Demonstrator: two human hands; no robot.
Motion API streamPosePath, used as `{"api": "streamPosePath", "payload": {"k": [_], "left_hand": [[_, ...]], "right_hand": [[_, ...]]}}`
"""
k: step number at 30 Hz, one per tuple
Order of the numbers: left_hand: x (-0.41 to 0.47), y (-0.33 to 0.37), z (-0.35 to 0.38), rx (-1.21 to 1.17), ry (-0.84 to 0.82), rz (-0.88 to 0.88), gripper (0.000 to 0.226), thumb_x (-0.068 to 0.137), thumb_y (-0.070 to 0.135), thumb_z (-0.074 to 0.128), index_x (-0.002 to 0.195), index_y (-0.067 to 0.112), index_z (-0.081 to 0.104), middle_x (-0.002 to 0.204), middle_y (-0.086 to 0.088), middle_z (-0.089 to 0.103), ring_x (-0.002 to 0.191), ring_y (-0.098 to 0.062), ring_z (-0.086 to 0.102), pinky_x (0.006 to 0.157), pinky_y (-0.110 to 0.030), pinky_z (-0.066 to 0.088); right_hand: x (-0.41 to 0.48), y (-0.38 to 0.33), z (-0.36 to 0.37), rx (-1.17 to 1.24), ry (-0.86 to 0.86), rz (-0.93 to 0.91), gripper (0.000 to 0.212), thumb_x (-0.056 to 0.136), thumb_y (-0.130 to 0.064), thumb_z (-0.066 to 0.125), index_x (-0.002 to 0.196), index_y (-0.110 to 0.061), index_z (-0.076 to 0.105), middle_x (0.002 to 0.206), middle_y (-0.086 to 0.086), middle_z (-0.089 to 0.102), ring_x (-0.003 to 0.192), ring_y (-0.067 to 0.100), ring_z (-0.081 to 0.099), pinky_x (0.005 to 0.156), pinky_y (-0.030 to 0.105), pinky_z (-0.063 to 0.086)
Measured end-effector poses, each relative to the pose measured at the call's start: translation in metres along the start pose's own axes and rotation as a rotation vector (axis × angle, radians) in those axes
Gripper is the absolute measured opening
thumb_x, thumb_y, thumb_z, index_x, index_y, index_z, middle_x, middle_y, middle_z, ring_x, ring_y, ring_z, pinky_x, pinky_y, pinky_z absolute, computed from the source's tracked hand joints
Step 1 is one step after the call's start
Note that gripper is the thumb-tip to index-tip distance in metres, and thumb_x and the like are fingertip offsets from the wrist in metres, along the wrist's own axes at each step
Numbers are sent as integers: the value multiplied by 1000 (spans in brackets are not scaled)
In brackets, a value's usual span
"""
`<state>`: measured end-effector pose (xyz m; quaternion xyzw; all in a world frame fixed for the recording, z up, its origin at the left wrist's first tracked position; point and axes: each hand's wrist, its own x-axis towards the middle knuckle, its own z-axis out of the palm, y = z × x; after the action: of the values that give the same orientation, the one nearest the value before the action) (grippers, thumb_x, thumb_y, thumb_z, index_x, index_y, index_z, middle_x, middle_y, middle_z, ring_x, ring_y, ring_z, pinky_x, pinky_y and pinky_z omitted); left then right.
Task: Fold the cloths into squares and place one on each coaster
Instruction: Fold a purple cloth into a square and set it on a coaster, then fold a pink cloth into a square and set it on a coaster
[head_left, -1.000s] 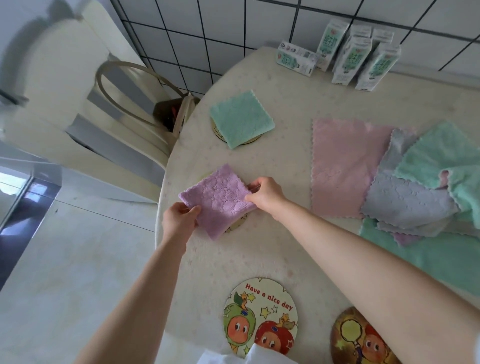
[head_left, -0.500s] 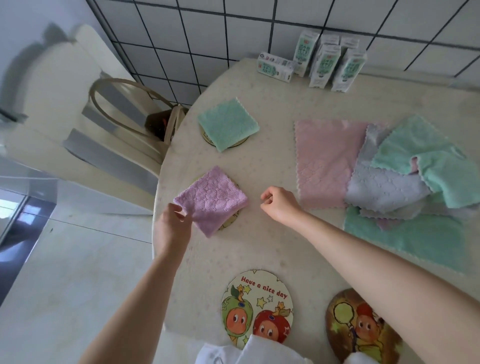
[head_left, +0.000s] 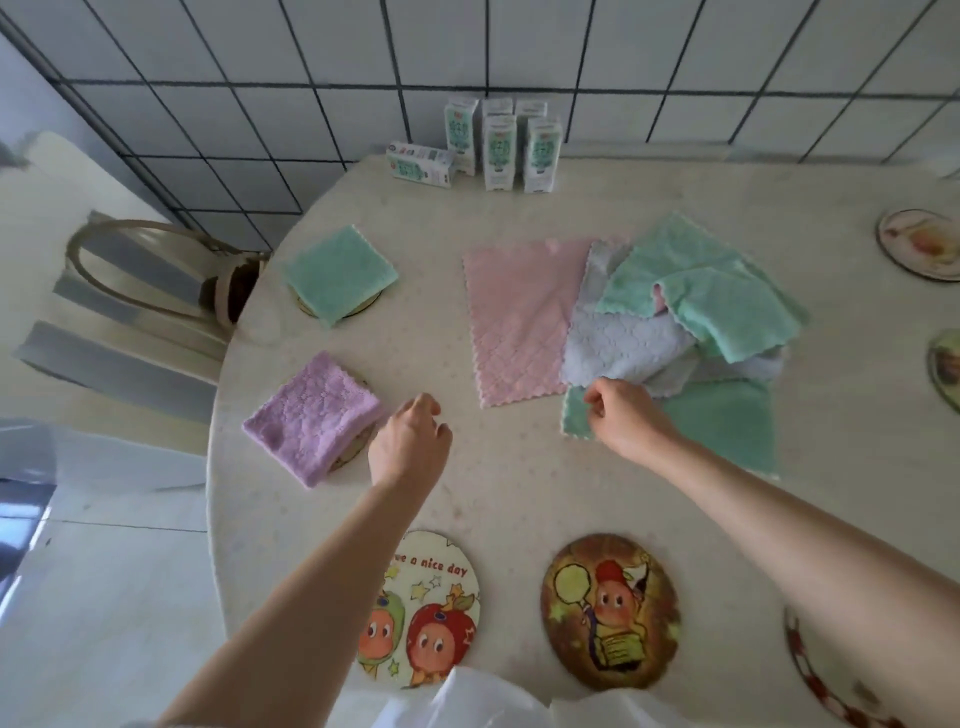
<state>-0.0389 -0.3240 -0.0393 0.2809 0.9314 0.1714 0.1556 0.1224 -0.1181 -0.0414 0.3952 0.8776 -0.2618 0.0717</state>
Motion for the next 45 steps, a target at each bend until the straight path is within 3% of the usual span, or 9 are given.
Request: {"api": "streamPosePath", "payload": {"k": [9, 17, 23, 28, 32, 35, 39, 42, 45], "left_hand": [[6, 144, 51, 80, -83, 173, 22, 89, 25, 53, 110, 18, 58, 109, 0, 63, 91, -26, 62, 71, -37, 53], [48, 231, 73, 167, -107, 349, 30, 93, 23, 54, 121, 14, 52, 122, -2, 56, 102, -24, 57, 66, -35, 48], [94, 255, 93, 188, -120, 374, 41, 90, 14, 58, 130, 13, 51, 133, -3, 53, 121, -23, 47, 90, -41, 49], [121, 259, 108, 197, -138, 388, 35, 86, 13, 63, 120, 12, 55, 128, -4, 54, 121, -27, 46, 95, -44, 46], [134, 258, 116, 195, -136, 438, 33, 87, 26, 65, 116, 12, 57, 127, -3, 57, 122, -26, 48, 99, -43, 44], [141, 262, 117, 185, -135, 413, 33, 90, 29, 61, 118, 12, 58, 129, -2, 58, 123, -27, 47, 99, -43, 43], [151, 260, 116, 117, -120, 398, 18, 89, 20, 61, 104, 12, 65, 106, -7, 66, 98, -30, 60, 83, -45, 51], [157, 262, 108, 30, -116, 319, 12, 94, 22, 55, 95, 17, 67, 90, -3, 65, 75, -25, 63, 65, -41, 56], [165, 271, 86, 50, -58, 225, 25, 100, 24, 45, 86, 23, 65, 81, 0, 64, 65, -18, 60, 48, -27, 43]], "right_hand": [[12, 112, -72, -85, 141, -38, 17, 85, -13, 56, 101, -14, 60, 104, 10, 63, 94, 32, 61, 76, 39, 51], [45, 141, -89, -239, 175, -215, 21, 86, -6, 57, 107, -5, 57, 105, 13, 55, 95, 33, 57, 66, 39, 48], [69, 138, -90, -298, 233, -151, 31, 88, -26, 60, 114, -9, 52, 114, 8, 55, 106, 28, 53, 73, 36, 47], [77, 141, -87, -300, 248, -139, 34, 62, -4, 79, 89, -7, 59, 87, 11, 61, 78, 32, 61, 52, 33, 46], [81, 147, -95, -160, 290, -155, 10, 83, -12, 58, 93, -12, 57, 93, 5, 59, 85, 26, 56, 56, 29, 38], [83, 154, -105, 9, 343, -145, 5, 87, -18, 52, 88, -13, 52, 86, 1, 54, 76, 20, 48, 56, 28, 32], [86, 155, -133, 179, 520, -177, 4, 83, -12, 53, 83, -11, 49, 70, 7, 57, 67, 29, 53, 52, 30, 34], [91, 155, -159, 216, 546, -159, 8, 87, -14, 54, 94, -10, 52, 76, 10, 63, 68, 30, 57, 54, 34, 42], [104, 158, -180, 258, 612, -229, 11, 86, -15, 54, 96, -14, 53, 79, 9, 66, 70, 30, 62, 59, 41, 52]]}}
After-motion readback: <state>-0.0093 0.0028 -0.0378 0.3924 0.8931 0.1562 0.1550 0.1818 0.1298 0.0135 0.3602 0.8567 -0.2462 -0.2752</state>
